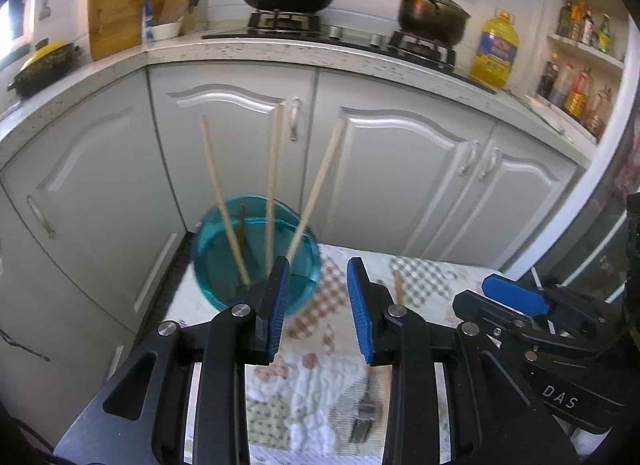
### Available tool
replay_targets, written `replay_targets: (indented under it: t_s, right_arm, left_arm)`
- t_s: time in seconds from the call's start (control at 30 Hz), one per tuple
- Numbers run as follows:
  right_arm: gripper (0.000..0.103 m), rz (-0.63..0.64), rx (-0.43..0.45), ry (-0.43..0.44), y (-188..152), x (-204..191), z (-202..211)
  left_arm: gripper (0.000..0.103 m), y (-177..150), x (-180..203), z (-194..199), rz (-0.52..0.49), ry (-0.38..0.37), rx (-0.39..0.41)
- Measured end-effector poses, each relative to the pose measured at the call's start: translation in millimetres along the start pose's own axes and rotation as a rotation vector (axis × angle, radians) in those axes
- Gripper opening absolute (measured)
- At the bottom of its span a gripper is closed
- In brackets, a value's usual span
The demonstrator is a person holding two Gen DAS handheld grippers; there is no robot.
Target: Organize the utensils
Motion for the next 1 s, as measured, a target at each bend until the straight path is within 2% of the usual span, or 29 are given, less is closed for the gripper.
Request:
replay_targets:
  t_s: [0.23, 0.47, 0.7, 1.0]
  right_arm:
    - [0.041, -0.036, -0.007, -0.045, -19.3, 26.5, 21.7]
    - [0.042, -0.098, -0.055, -0.080, -47.6, 62.6, 24.3]
    - [0.042, -0.184, -0.137, -0.054, -80.1, 95.0, -8.1]
    - [0.042, -0.188, -0.222, -0.001, -93.6, 129.6, -67.2]
  left_arm:
    - [0.029, -13.6, 26.5, 3.3, -0.044, -0.033, -0.020]
    - [0.029, -33.8, 37.0, -10.2, -0.064, -0.077, -0.091]
    - [0.029, -66.8, 46.9, -36.1, -0.118, -0.101, -0.179]
    - [0.029, -99.5, 63.8, -81.4, -0.168, -0.120, -0.292]
Point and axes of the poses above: each gripper's, at about its wrist camera, not at the fingertips, and z roughly against the way its jaws point, x to its right, y to its top, the point moved 6 cm from there along -z, roughly the way its jaws point, and after that the axes turned 13 degrees about y, right-handed, at the moved point
